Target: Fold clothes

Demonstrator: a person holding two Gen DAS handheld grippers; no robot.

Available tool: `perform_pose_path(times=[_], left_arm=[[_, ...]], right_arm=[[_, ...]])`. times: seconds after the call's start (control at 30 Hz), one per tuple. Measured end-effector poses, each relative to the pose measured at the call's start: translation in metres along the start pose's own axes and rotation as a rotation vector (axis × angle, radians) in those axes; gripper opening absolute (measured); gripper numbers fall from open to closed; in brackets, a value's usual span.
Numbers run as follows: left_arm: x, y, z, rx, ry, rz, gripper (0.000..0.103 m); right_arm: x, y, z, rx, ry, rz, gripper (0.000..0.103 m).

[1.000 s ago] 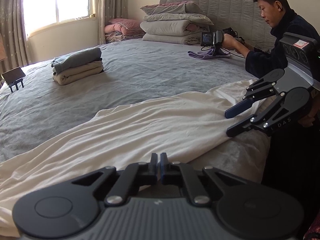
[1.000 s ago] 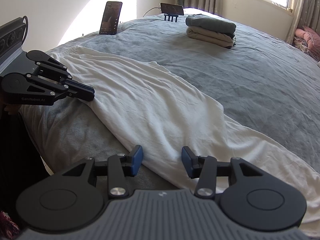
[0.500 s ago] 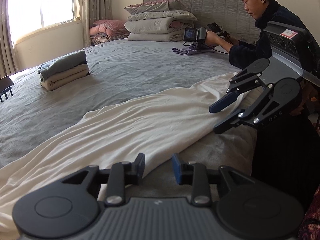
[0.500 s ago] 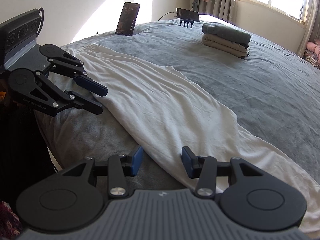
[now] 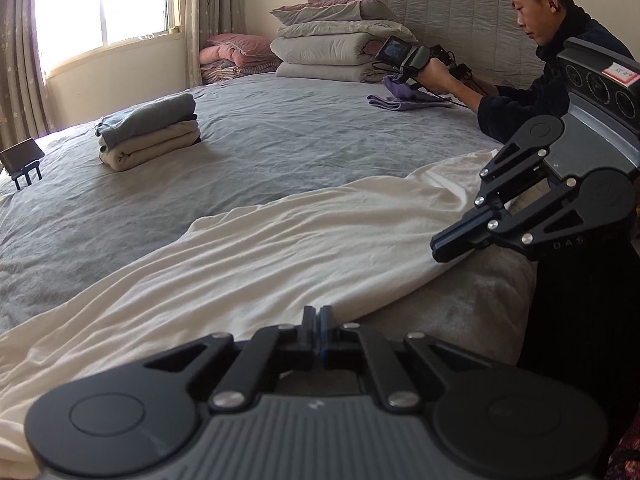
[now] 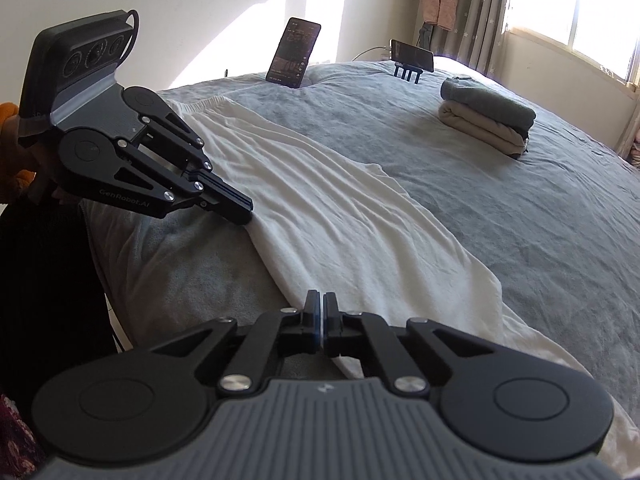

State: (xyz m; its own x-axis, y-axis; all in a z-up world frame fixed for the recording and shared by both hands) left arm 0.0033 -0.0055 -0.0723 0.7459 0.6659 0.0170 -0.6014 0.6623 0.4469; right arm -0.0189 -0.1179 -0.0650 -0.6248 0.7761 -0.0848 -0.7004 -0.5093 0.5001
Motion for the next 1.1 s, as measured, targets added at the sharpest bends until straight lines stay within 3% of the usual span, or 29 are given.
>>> perform_pose_path(times=[0.17,0.23,0.4,0.5,0.63,0.87,0.9,1.0,1.03,1.07,1.1], left_arm=[[0.006,-0.001,0.010,-0.027,0.057,-0.005,0.001],[0.010,-0.003,0.013,-0.032,0.092,-0.002,0.001],[0.019,-0.008,0.015,-0.029,0.167,0.003,0.001],[0.022,-0.011,0.015,-0.026,0.196,0.003,0.001],[0.025,-0.013,0.014,-0.017,0.215,0.001,0.001],[0.030,-0.014,0.012,-0.010,0.249,0.007,0.003],[0.031,-0.013,0.012,-0.010,0.257,0.008,0.004],[0.029,-0.008,0.012,-0.014,0.266,-0.022,0.021],[0.028,-0.006,0.012,-0.015,0.262,-0.030,0.035],[0.027,-0.005,0.011,-0.013,0.251,-0.036,0.042],[0.025,-0.004,0.010,-0.010,0.238,-0.040,0.043]], right_arm=[[-0.005,-0.002,0.006,0.004,-0.034,-0.008,0.002],[-0.002,-0.005,0.008,0.007,-0.048,0.002,0.015],[0.010,-0.014,0.009,0.002,-0.008,0.023,0.024],[0.012,-0.021,0.011,-0.005,0.008,0.021,0.024],[0.001,-0.026,0.016,-0.005,-0.046,0.015,0.004],[-0.009,-0.031,0.019,-0.001,-0.113,0.014,0.002],[-0.011,-0.033,0.019,0.001,-0.124,0.015,0.002],[-0.017,-0.038,0.019,0.014,-0.162,0.010,0.002],[-0.020,-0.040,0.018,0.021,-0.167,0.002,0.002],[-0.022,-0.043,0.017,0.027,-0.173,-0.005,0.002],[-0.024,-0.045,0.015,0.033,-0.178,-0.012,0.002]])
Point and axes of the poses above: each gripper's, at about its wrist camera, not at the fingertips, and y roughly against the way its jaws point, x to its left, z to its top, the point moved 10 cm from there along -y, roughly the way its jaws point, and after that the axes turned 10 degrees about -x, right-handed, at the moved point
